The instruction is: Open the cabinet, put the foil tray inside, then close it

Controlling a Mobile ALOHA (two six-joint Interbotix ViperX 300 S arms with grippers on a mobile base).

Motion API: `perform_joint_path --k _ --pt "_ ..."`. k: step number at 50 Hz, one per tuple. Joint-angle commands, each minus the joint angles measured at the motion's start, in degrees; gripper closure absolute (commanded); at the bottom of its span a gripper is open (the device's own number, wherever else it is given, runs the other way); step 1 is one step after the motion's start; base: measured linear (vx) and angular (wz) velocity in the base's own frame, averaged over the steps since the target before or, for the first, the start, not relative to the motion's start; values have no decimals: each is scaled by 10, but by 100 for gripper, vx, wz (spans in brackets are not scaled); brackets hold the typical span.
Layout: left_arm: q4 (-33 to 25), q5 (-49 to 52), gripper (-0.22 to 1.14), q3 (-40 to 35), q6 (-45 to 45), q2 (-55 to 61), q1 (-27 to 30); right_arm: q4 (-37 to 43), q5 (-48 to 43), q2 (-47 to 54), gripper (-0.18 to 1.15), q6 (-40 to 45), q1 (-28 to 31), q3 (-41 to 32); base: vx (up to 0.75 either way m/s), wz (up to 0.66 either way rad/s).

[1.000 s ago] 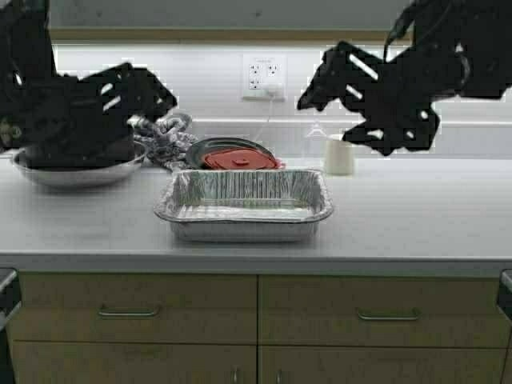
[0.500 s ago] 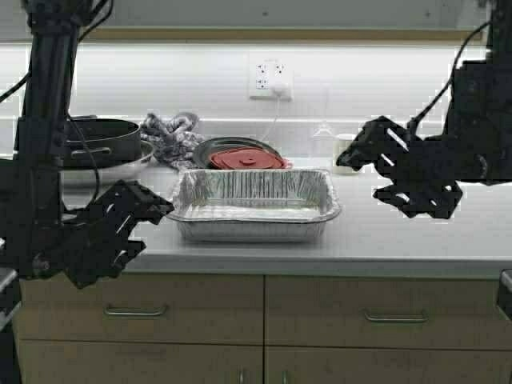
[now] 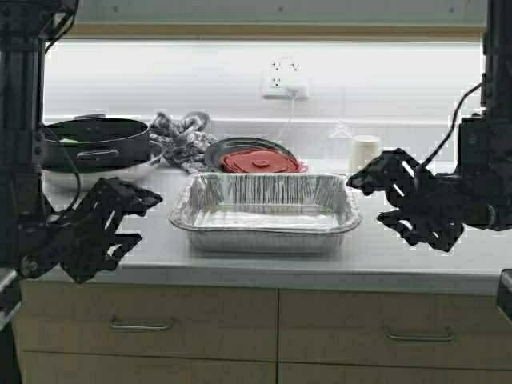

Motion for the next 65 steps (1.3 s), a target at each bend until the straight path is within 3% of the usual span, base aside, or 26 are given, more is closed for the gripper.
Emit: perform_joint_path --k 1,14,51,65 --pt "12 4 -11 -28 -4 -12 7 -1 -6 -7 -6 0 -5 -5 20 5" --pt "27 19 -11 -84 -62 4 8 -4 -6 0 -6 0 -13 -17 18 -1" --pt "27 19 -10 -99 -78 34 17 -115 -7 131 -5 114 -18 -164 10 -5" --pt "28 19 -10 -102 -79 34 38 -127 -19 134 13 125 -31 -175 1 0"
